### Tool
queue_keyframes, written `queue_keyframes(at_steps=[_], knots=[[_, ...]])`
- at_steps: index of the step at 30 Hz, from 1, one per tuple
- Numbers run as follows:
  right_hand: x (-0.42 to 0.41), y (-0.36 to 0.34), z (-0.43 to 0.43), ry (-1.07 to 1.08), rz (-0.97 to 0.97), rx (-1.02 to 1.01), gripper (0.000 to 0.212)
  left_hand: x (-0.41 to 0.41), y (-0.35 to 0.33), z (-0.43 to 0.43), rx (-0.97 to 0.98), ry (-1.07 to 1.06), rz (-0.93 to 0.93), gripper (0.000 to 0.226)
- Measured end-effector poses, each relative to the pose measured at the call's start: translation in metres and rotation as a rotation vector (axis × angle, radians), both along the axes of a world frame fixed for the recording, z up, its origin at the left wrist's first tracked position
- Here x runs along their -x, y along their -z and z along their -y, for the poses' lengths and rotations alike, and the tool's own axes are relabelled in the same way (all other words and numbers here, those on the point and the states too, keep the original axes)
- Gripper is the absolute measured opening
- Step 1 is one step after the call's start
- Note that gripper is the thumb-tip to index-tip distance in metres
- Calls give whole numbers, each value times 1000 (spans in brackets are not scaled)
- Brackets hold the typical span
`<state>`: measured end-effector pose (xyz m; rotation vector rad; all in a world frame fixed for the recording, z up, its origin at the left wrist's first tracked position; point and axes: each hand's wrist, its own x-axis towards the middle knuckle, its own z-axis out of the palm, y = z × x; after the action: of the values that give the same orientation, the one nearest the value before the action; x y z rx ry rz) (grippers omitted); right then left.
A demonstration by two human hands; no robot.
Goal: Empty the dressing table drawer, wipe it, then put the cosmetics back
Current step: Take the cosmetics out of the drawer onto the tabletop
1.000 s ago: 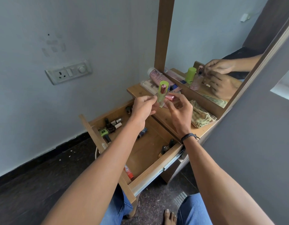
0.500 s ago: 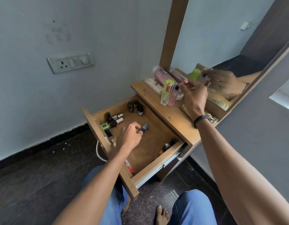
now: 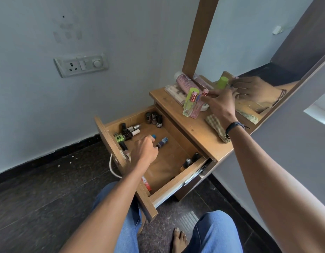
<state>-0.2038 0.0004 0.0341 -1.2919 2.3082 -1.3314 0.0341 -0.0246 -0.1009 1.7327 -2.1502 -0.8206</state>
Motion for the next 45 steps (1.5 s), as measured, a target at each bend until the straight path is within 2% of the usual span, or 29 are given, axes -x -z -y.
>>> queue_keyframes(at_steps=[6, 10, 14, 17, 22, 27, 30, 32, 36, 40, 45], knots=[[2, 7, 2, -38, 10, 10, 7, 5, -7, -6, 28, 96, 145, 41], [1, 10, 4, -49, 1, 7, 7, 13, -9, 1, 8, 204, 223, 53], [2, 18, 2, -30, 43, 25, 9, 23, -10, 11, 23, 280, 236, 34], [3, 23, 1, -25, 47, 30, 19, 23, -3, 11, 76, 321, 259, 22], [2, 25, 2, -22, 44, 42, 23, 23, -5, 7, 162, 348, 317, 19], [6, 30, 0, -6, 79, 35, 35, 23, -3, 7, 176, 330, 296, 21], [9, 36, 0, -9, 104, 42, 49, 25, -3, 9, 140, 257, 222, 22], [5, 36, -7, 33, 91, 70, 50, 24, -4, 12, 135, 197, 146, 25], [-20, 49, -32, 186, 35, 212, 20, 23, -9, 18, 169, 51, -48, 20], [-37, 74, -49, 58, -88, 170, 16, 15, -21, 16, 188, 2, -277, 11], [-34, 72, -38, -24, 50, 138, 22, 11, -50, 24, 238, -45, -482, 6]])
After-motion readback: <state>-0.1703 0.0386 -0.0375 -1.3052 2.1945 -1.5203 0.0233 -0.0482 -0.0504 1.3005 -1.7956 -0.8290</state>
